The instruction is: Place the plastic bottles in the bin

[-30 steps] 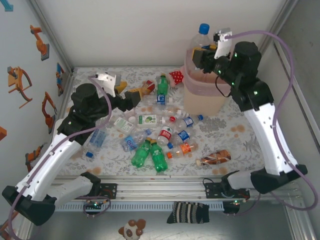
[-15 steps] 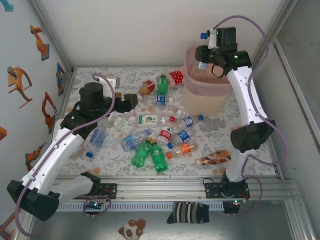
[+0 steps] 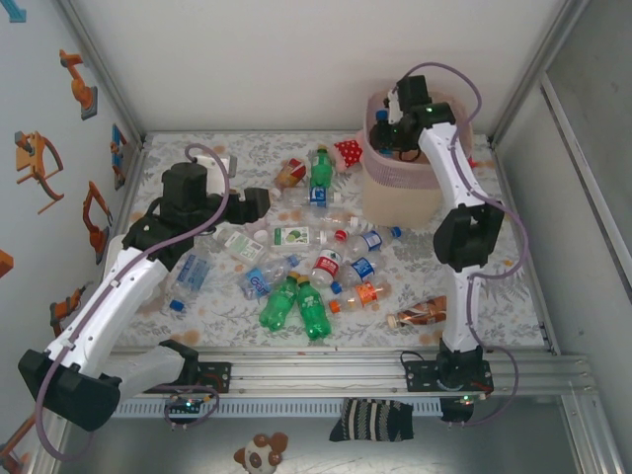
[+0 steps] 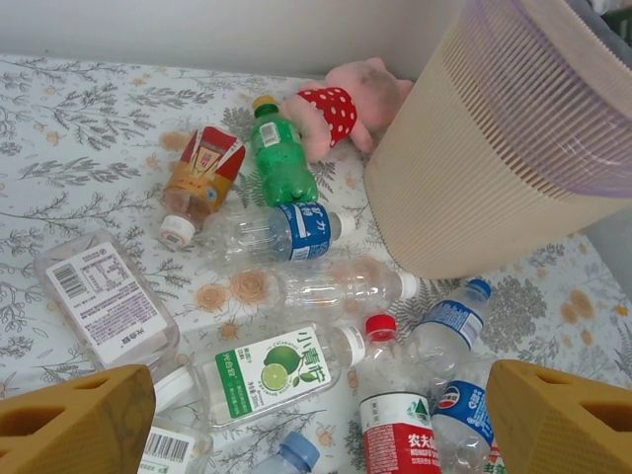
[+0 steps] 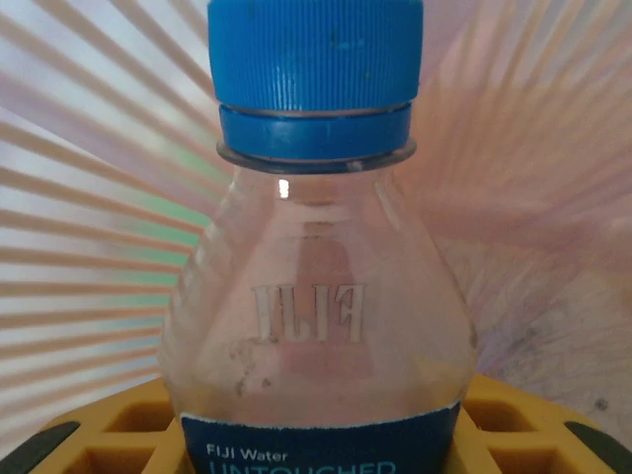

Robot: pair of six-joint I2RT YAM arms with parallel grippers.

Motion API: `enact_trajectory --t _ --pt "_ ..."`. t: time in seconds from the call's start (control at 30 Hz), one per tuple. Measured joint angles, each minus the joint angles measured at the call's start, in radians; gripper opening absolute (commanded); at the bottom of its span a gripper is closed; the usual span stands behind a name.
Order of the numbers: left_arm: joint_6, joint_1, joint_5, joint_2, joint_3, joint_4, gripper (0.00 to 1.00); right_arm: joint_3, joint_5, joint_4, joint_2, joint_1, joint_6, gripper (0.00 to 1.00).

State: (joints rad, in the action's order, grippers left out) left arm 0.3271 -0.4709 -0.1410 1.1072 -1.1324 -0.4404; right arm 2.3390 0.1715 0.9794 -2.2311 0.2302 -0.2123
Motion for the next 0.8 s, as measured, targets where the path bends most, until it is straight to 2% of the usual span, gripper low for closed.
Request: enact_trajectory --t 0.33,0.57,0.8 --pt "-0.007 0.010 0.004 0.013 0.035 -0.039 0.86 0.006 0.020 0.091 -0.124 -0.003 0.008 0.45" --pt "-0.044 0.014 0.007 0.039 0.047 -0.059 0.86 0.007 0.027 0.116 -0.151 -0.006 0.023 0.66" --pt "-0.097 0.018 0.032 0.092 0.047 -0.116 0.85 0.010 0.026 0.117 -0.144 -0.010 0.027 0.70"
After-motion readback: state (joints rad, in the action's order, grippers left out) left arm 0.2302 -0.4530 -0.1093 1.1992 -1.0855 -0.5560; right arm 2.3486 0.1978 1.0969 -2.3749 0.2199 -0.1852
